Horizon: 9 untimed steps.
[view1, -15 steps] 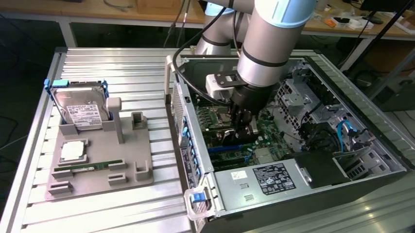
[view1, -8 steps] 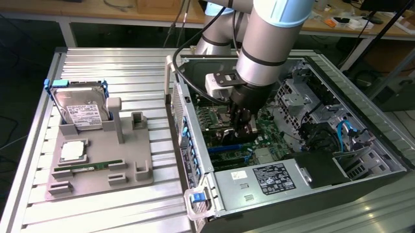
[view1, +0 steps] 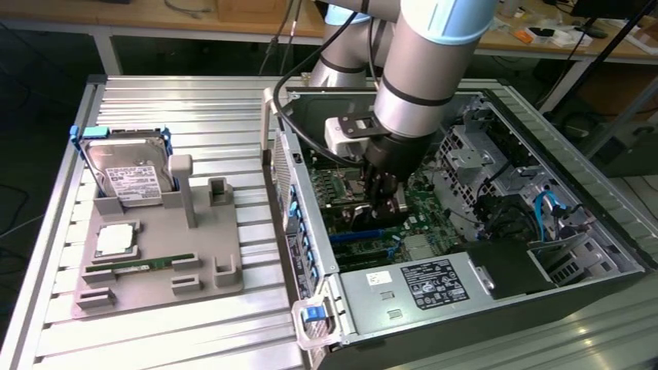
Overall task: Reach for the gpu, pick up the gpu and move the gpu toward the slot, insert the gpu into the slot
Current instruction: 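Insert the gpu into the slot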
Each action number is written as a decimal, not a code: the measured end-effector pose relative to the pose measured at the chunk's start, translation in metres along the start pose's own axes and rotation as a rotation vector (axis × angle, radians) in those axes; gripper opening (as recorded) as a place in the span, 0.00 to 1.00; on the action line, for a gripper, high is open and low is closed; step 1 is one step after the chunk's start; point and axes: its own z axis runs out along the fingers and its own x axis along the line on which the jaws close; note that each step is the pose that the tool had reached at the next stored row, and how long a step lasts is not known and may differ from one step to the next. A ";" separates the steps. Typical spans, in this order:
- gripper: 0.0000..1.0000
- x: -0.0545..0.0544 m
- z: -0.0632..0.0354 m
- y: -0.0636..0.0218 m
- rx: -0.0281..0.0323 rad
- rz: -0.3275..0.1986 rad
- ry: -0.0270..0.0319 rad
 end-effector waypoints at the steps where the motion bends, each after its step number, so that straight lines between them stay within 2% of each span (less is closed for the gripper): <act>1: 0.27 0.000 0.0002 0.0000 0.0001 0.000 -0.0006; 9: 0.27 0.000 0.0012 0.0000 0.0002 0.000 -0.0010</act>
